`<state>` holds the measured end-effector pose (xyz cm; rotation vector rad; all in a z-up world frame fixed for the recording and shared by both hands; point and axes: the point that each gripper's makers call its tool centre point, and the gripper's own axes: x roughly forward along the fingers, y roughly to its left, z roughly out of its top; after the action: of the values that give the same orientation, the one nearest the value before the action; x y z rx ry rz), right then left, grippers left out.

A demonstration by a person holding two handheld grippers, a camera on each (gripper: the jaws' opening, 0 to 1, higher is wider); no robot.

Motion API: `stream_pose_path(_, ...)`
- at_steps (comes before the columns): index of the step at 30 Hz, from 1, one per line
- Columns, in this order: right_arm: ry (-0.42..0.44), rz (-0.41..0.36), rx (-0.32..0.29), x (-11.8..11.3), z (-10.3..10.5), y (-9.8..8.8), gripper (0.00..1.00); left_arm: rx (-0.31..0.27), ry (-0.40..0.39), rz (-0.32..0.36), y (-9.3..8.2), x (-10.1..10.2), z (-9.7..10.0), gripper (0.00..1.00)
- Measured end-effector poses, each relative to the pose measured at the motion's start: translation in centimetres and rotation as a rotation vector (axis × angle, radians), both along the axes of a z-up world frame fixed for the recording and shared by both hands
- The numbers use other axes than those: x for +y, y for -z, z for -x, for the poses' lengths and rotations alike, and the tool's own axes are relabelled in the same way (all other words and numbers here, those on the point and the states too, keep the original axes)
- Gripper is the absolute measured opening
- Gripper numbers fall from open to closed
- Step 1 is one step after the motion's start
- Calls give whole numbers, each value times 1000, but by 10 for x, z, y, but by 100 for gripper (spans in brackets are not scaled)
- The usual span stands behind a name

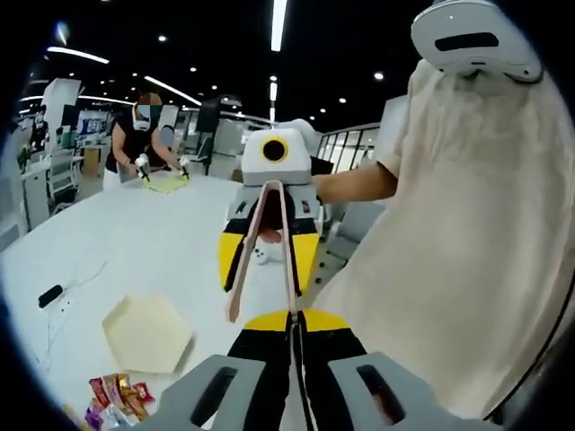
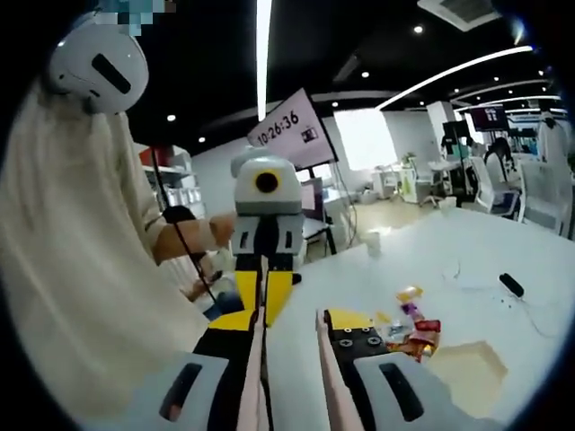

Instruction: Place the target food into the container with the food tongs after gripping and lifting it, then release it inside without dropping or visibly crushing the food.

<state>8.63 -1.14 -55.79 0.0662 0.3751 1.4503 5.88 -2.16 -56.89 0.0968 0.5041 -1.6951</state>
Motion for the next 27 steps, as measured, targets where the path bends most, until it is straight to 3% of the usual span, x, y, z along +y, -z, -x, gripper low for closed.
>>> stream_pose_path(14,-7,57,-37,4,7,9,31,-32,8,-24,2,5,3,0)
stream_pose_path(27,16,49,8,8,7,12,30,-54,-1,-52,4,10,3,0)
